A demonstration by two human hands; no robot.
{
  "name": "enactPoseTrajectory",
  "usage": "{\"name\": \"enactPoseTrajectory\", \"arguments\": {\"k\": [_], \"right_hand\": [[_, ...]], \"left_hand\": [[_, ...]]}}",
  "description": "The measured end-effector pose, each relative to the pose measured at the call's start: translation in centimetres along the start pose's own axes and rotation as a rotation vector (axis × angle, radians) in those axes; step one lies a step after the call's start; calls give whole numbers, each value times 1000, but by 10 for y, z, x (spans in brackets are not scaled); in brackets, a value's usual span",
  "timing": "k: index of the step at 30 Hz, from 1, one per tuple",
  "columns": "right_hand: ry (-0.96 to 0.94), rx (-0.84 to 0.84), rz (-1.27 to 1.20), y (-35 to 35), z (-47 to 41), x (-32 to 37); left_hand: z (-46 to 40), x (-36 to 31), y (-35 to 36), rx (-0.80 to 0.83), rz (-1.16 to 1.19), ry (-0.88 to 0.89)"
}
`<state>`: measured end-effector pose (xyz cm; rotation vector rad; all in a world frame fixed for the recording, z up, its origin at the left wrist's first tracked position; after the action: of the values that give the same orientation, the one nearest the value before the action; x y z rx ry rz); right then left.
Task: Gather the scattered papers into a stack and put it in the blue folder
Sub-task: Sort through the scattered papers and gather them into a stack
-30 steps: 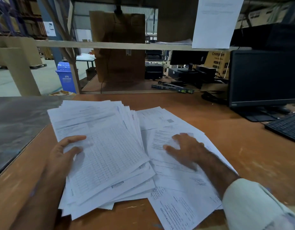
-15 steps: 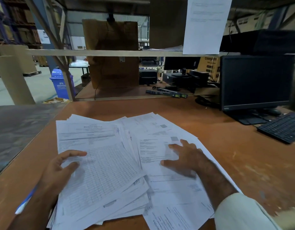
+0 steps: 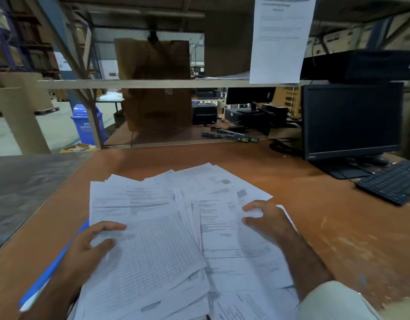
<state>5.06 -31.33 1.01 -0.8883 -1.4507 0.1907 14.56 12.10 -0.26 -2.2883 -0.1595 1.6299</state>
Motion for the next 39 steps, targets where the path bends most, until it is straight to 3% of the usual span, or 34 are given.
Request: {"name": "enactPoseTrajectory", "arguments": {"k": [9,16,21,25,31,34,39], "right_hand": [[-154,267,-150,-1,5,15],[-338,91,-423,-67,11,83],[-363,87,-904,-81,1,134],[-320,264,-639,4,-19,145],[-326,502,-142,130,-10,104],[-335,479,-160,136,-12,104],[-469,364,-83,145,-3,130]], "left_hand": [[5,-2,-3,7,79,-84],[-13,-3,0,3,33,-93],[-20,7,-12,-57,36,-101],[-16,2,-17,-108,20,-91],[-10,-17,-17,-163,-18,-42],[-12,-13,-20,-185,-110,-8],[-9,-13,3,-18,94,-86]]}}
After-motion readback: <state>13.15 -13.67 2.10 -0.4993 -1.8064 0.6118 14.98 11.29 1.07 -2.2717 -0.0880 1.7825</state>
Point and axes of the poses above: each hand's wrist, its own z-axis away from the middle knuckle, its own y-axis out of the palm, x = y × z, the point moved 9 cm from there along -z, towards the middle knuckle, and after that the axes turned 3 degrees about -y, right-handed, at the moved point
